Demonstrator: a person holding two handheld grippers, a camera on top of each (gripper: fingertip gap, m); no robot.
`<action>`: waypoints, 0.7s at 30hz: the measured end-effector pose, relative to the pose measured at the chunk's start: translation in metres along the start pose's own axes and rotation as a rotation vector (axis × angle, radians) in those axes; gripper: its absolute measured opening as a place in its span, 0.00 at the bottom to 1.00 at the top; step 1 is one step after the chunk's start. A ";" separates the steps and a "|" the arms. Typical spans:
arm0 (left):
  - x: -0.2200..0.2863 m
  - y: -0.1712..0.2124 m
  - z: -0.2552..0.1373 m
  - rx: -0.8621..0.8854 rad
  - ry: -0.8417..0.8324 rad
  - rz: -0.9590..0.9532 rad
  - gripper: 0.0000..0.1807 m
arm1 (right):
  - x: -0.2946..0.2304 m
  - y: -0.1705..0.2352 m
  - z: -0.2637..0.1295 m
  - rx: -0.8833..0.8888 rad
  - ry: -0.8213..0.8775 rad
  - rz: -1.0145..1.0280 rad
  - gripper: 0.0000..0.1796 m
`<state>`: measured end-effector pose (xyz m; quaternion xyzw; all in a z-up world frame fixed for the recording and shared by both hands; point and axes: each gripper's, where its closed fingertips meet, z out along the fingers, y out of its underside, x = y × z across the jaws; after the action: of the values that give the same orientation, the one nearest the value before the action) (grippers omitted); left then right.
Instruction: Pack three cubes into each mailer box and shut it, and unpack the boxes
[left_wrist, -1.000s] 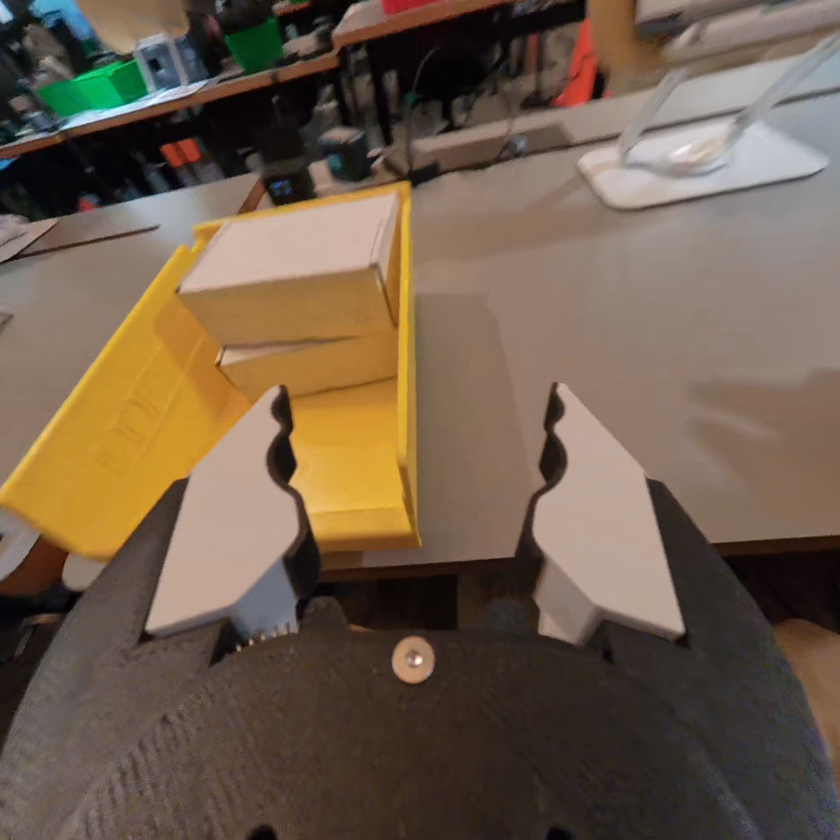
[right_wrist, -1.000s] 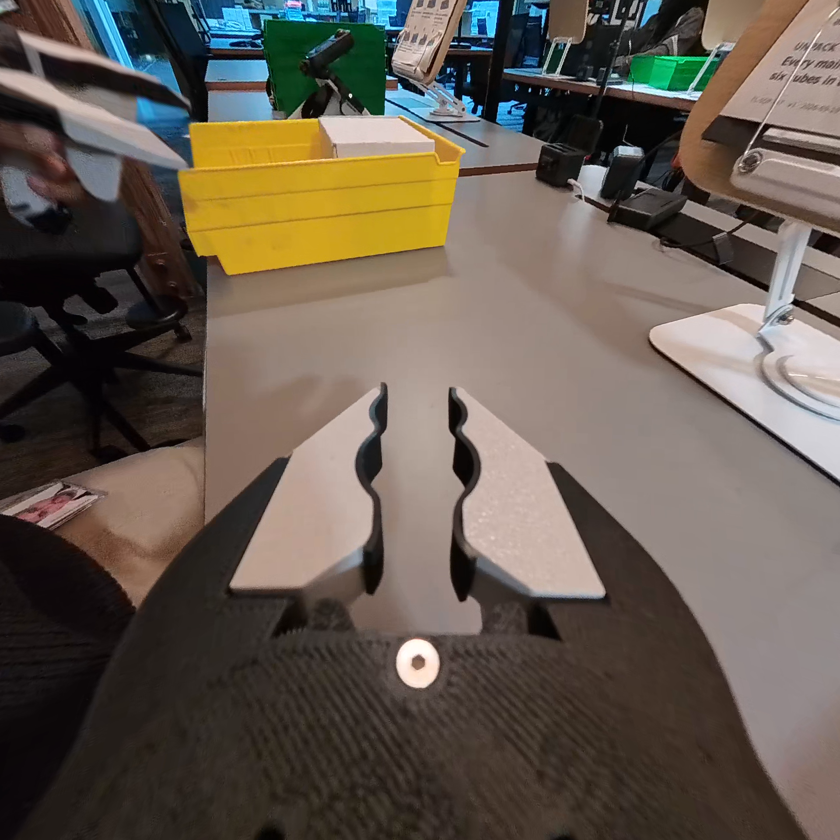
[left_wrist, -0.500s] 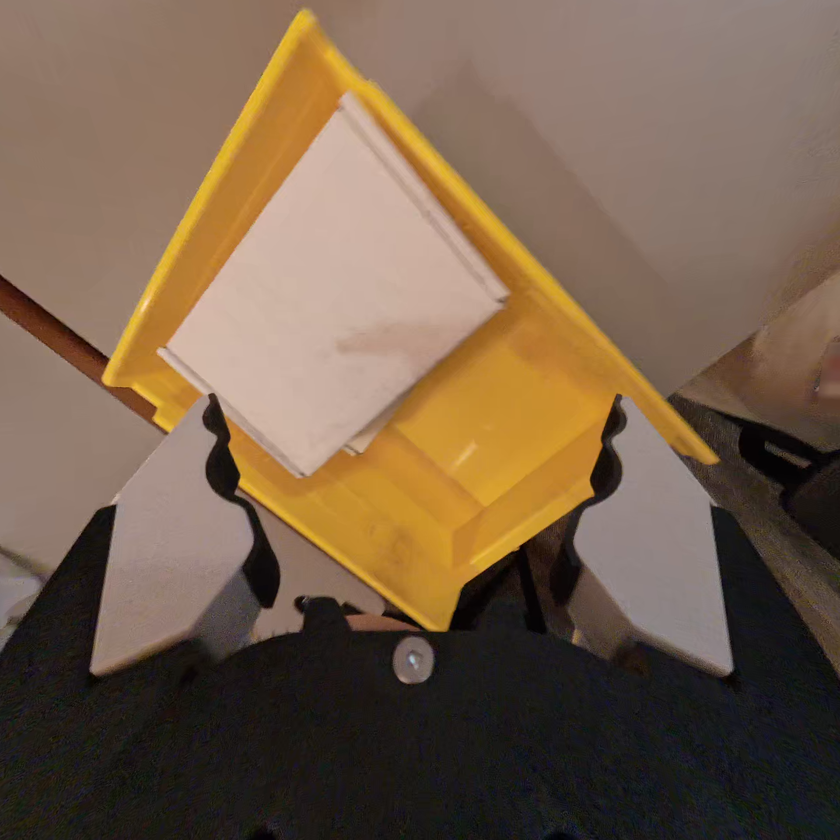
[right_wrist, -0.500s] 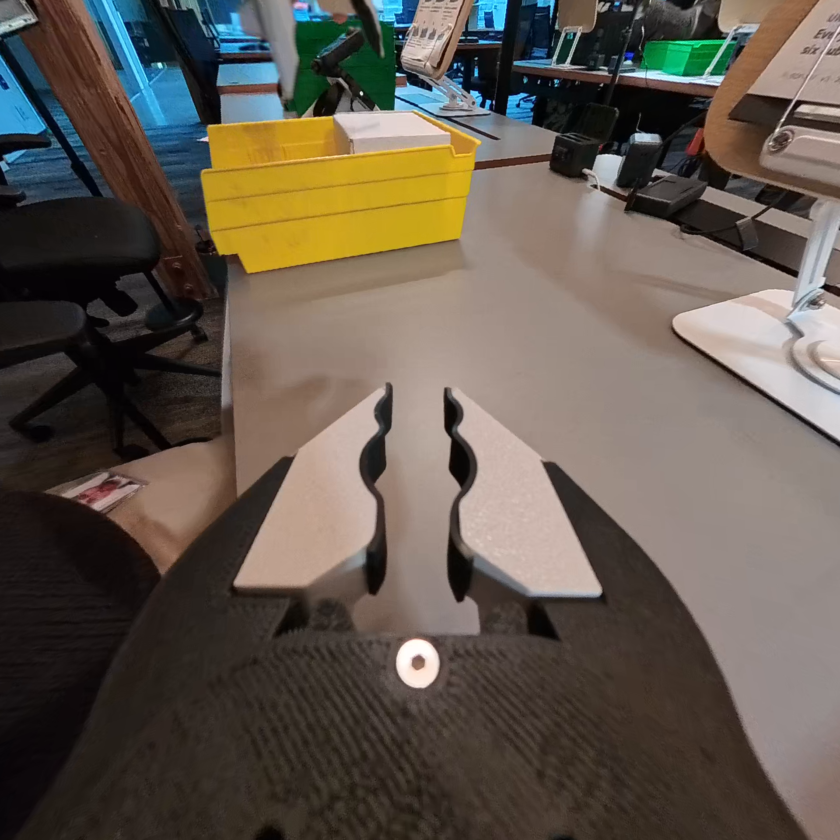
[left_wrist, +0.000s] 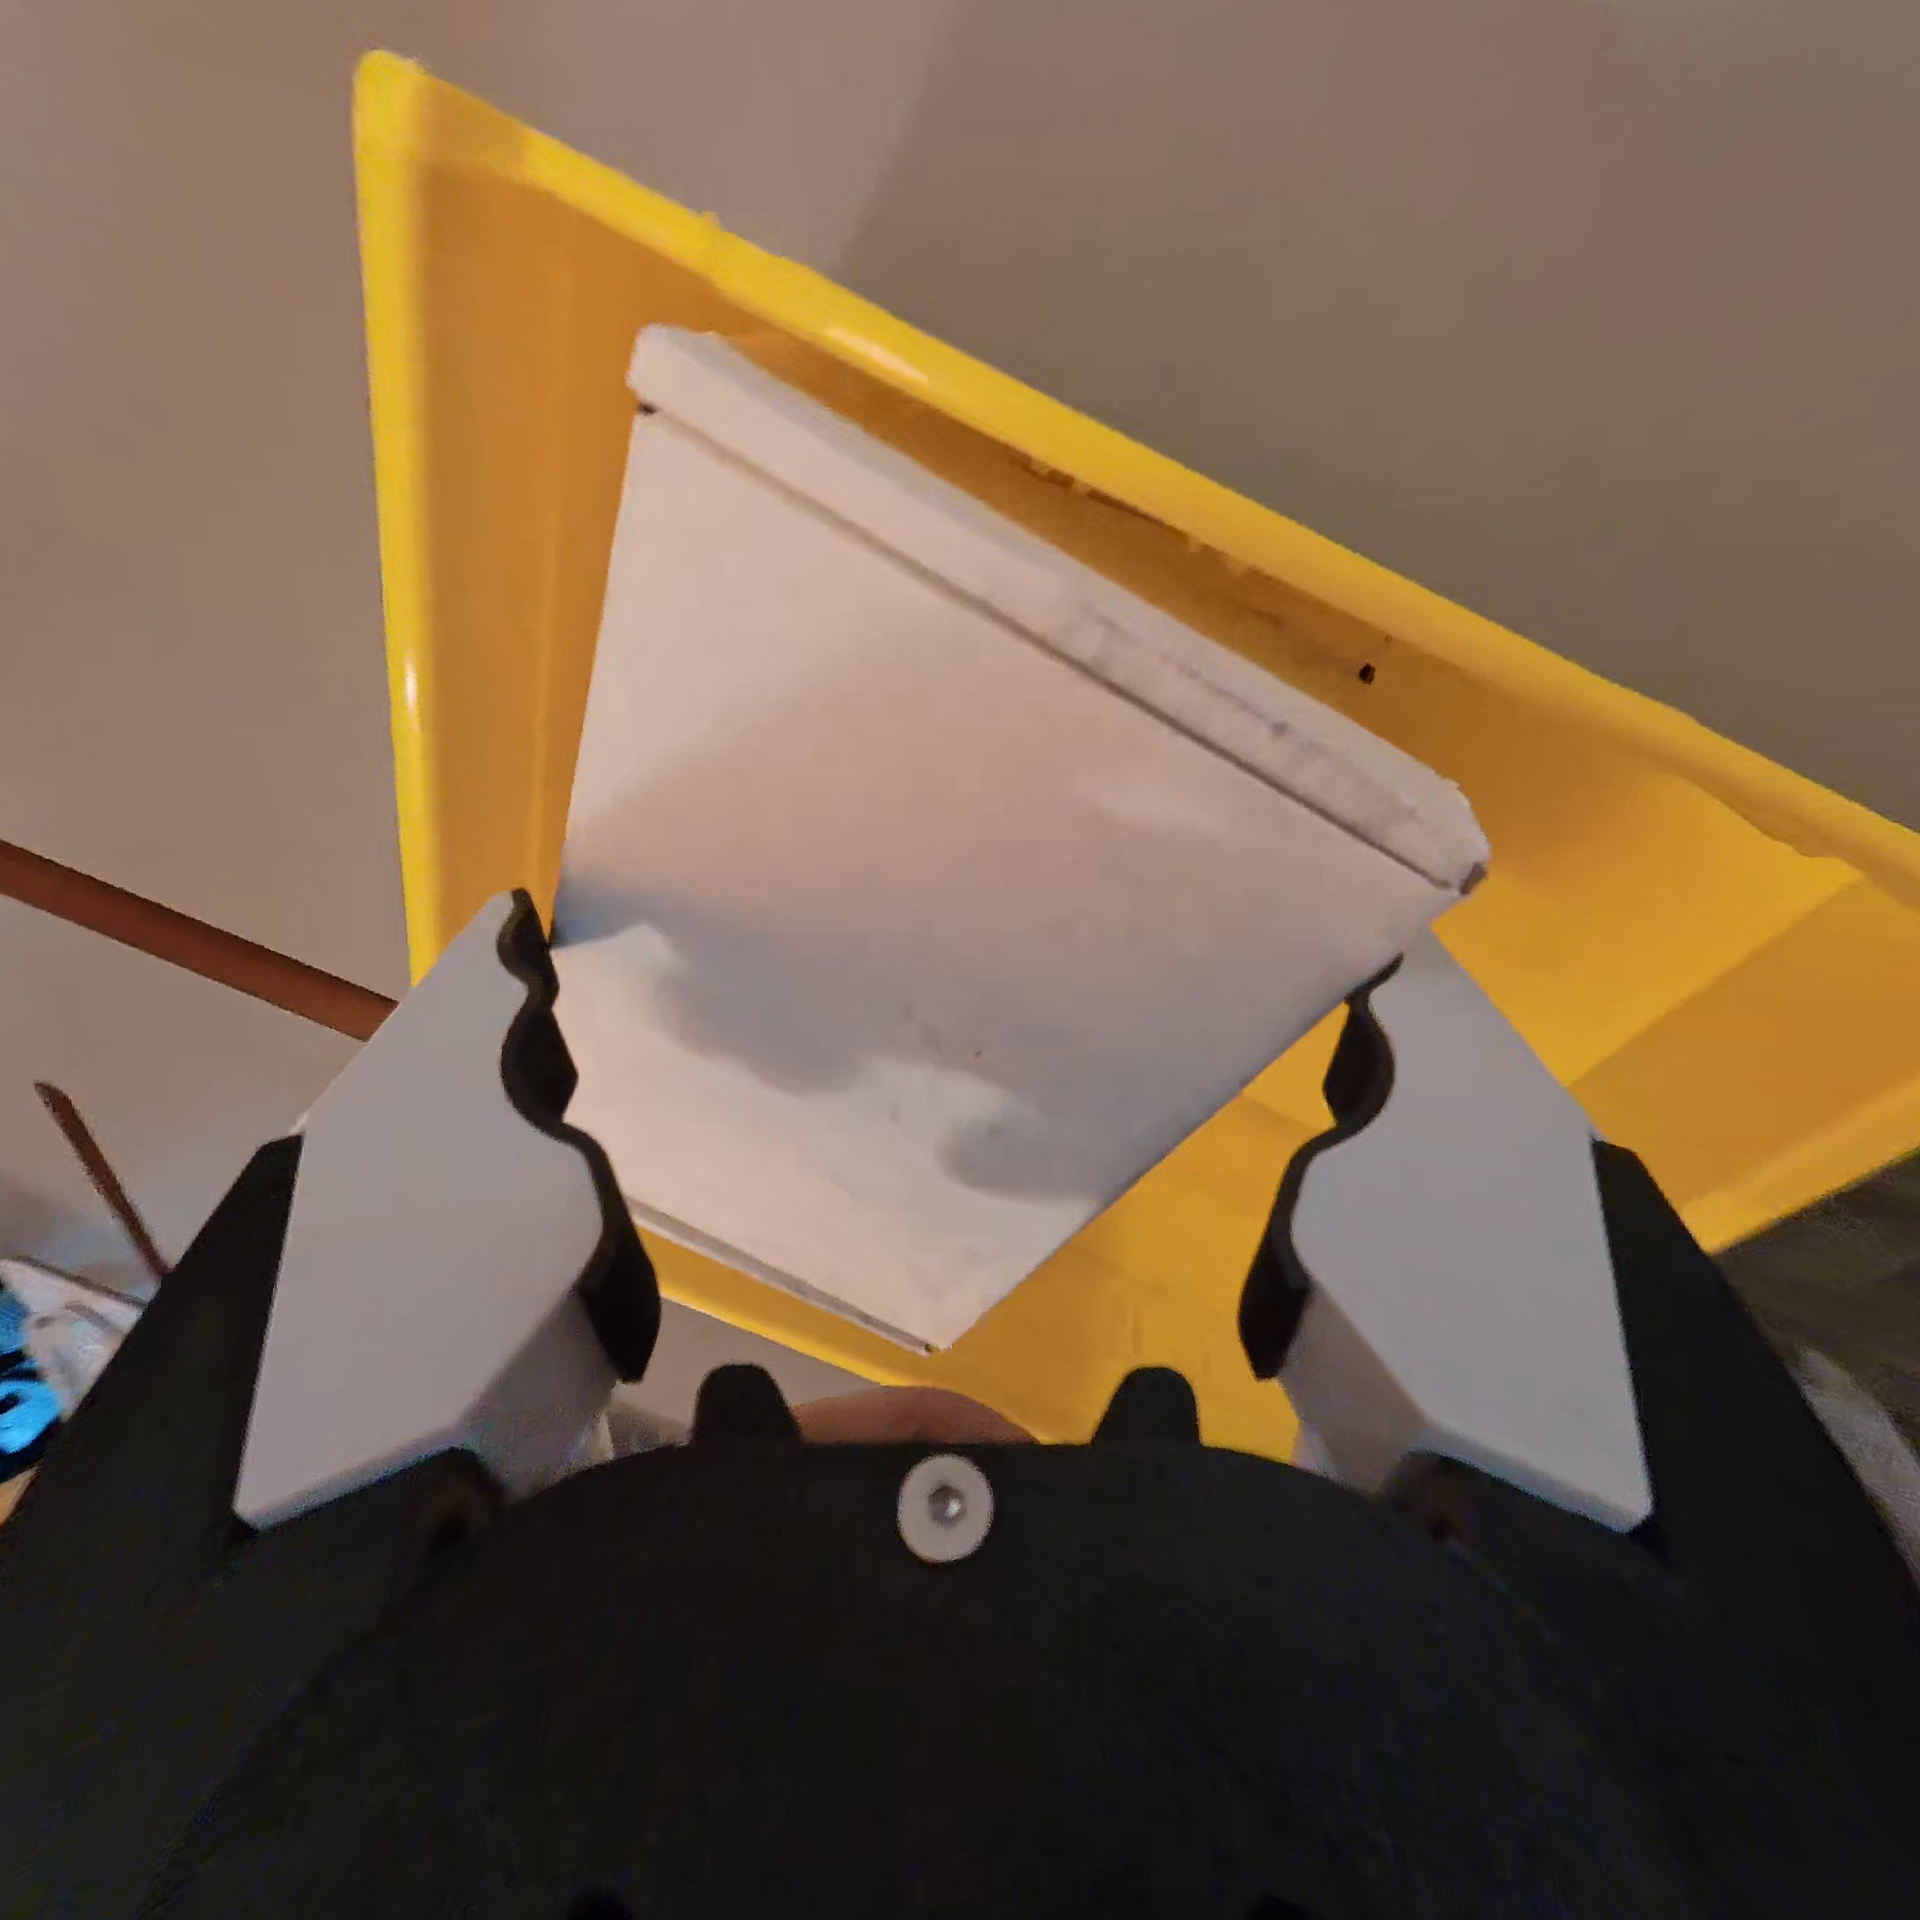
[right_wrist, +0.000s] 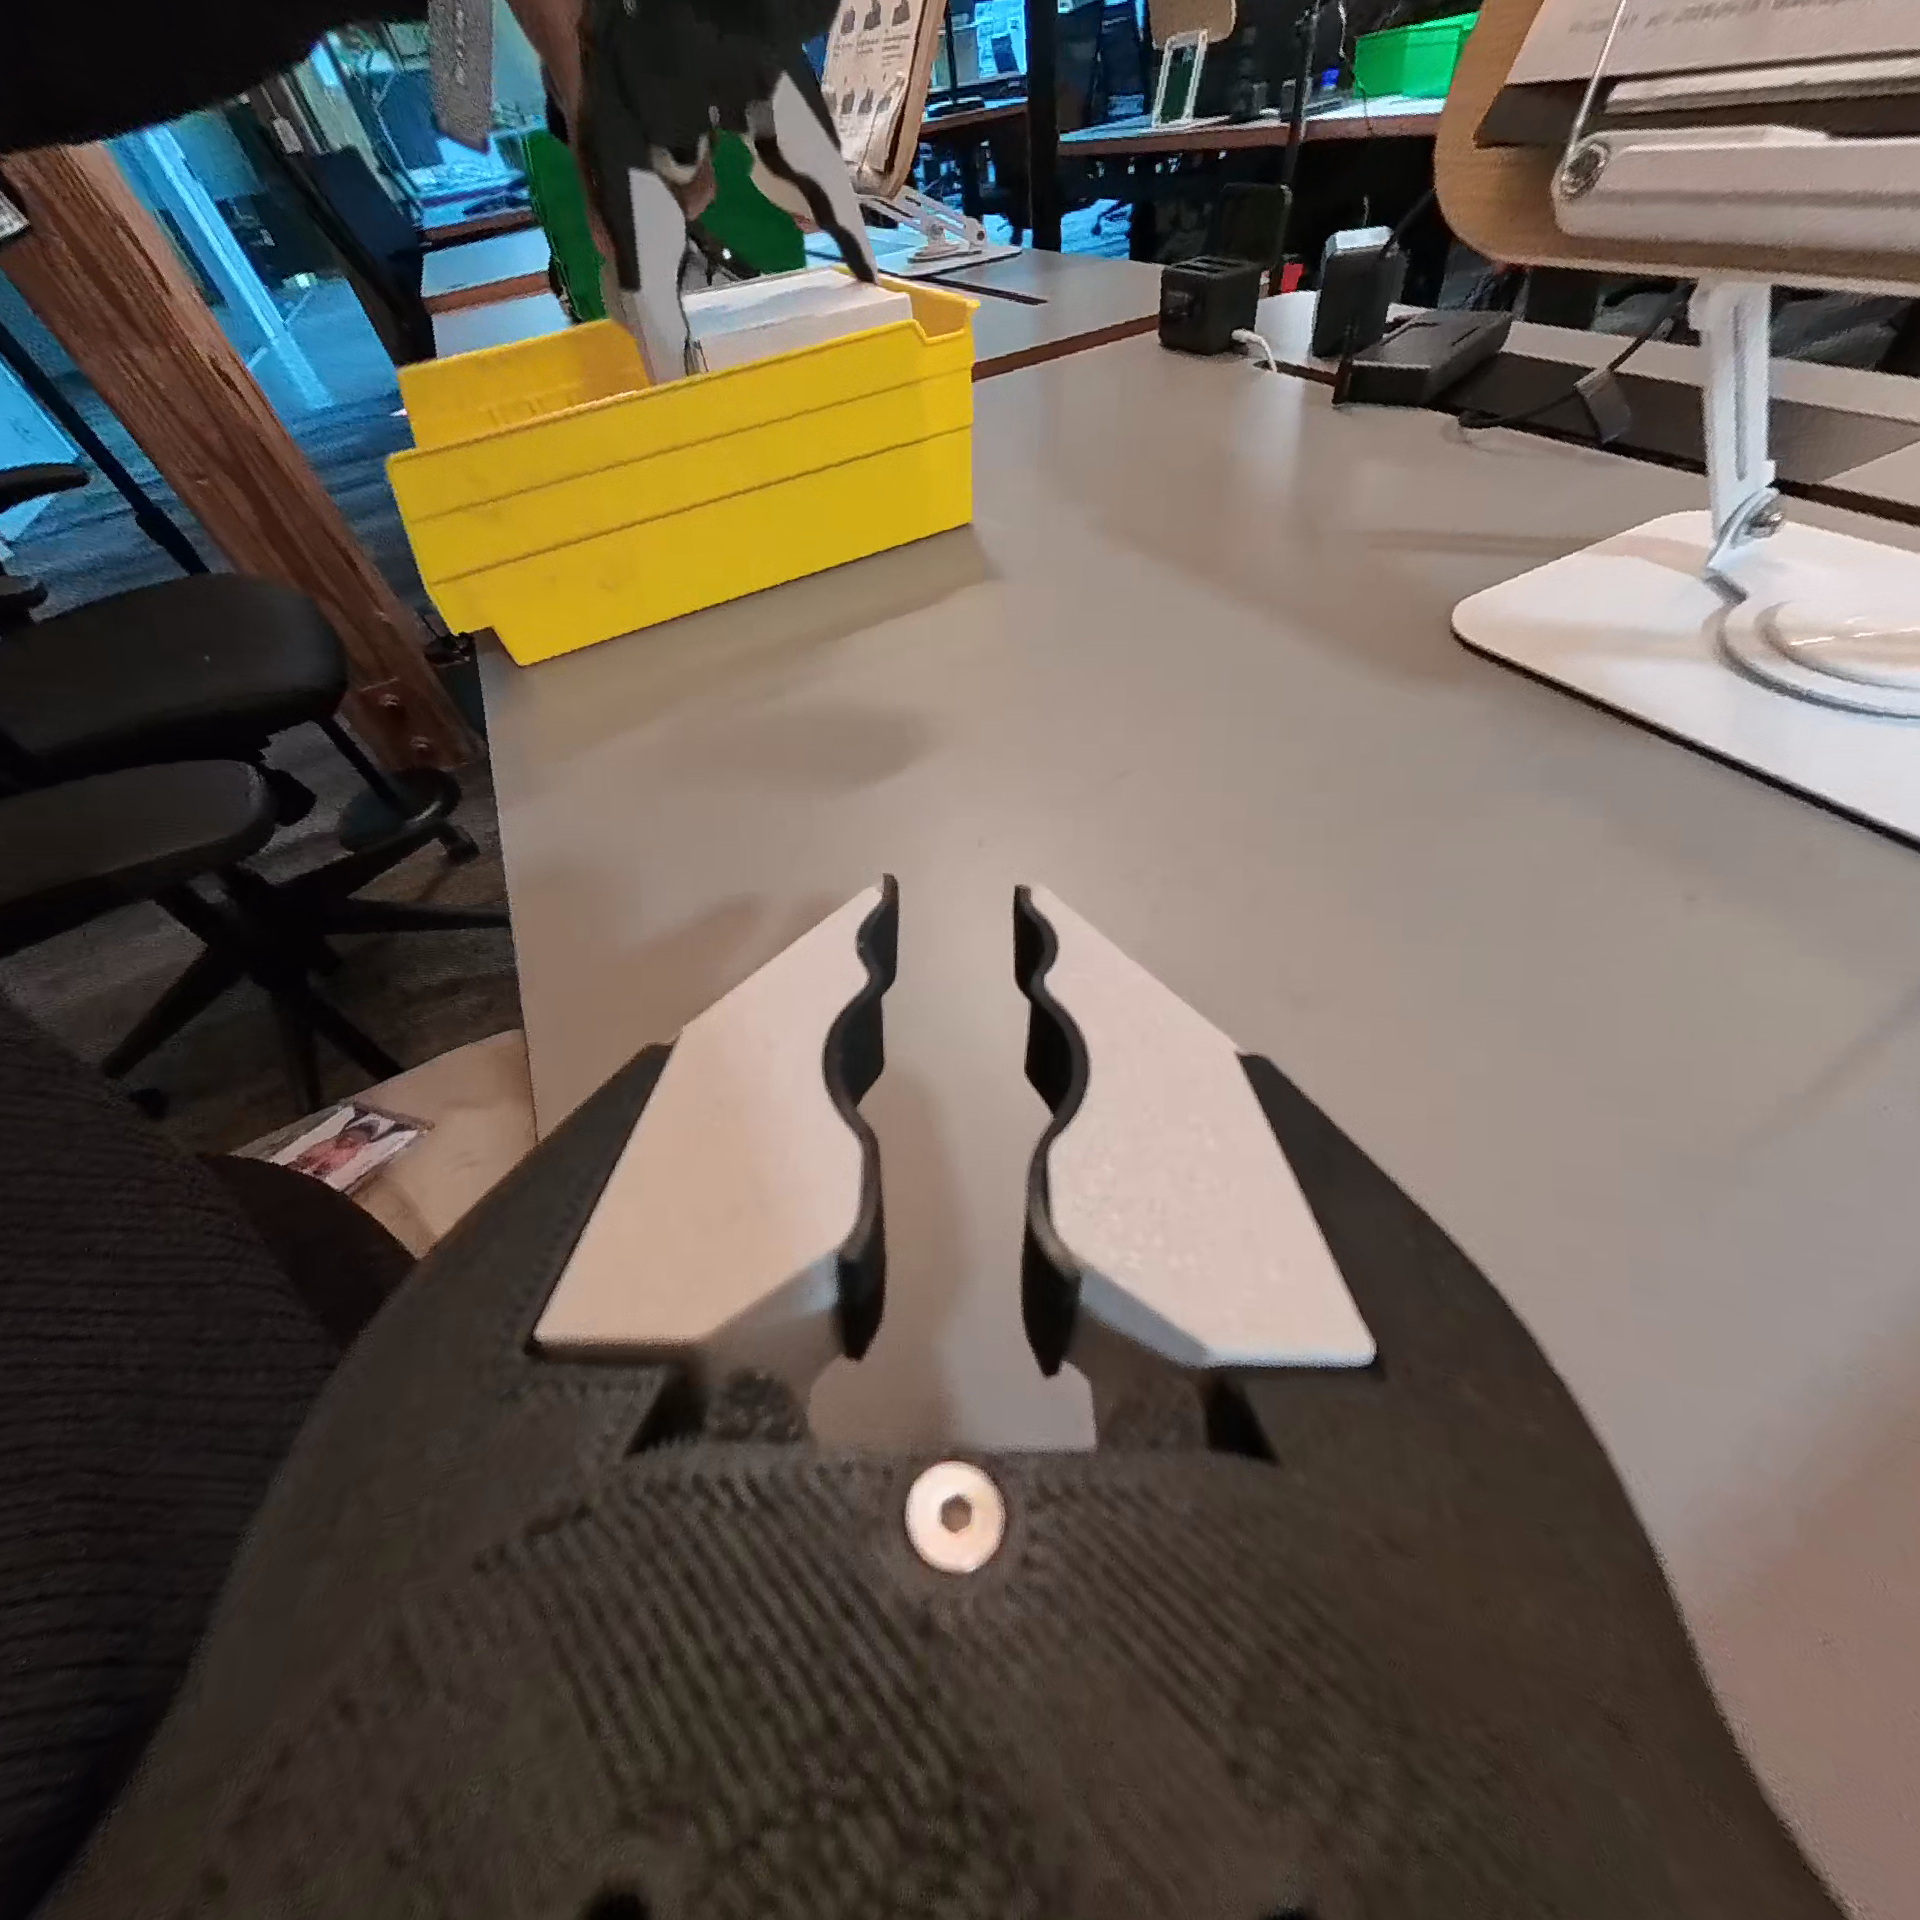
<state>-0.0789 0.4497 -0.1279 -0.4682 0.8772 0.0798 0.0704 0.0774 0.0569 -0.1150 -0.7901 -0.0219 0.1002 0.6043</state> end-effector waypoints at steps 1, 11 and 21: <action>0.000 0.000 0.003 -0.015 -0.014 0.025 0.83 | -0.001 0.000 0.001 0.001 -0.009 0.009 0.11; -0.009 0.001 0.014 -0.048 -0.125 0.070 0.84 | -0.014 0.003 0.004 -0.028 -0.055 -0.010 0.12; -0.014 0.007 -0.040 0.146 -0.241 -0.037 0.44 | -0.018 -0.003 -0.001 -0.005 -0.072 0.000 0.12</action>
<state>-0.0790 0.4566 -0.0851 -0.4650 0.8571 0.0700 0.2105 0.0605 0.0536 -0.1097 -0.7877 -0.0438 0.1286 0.6009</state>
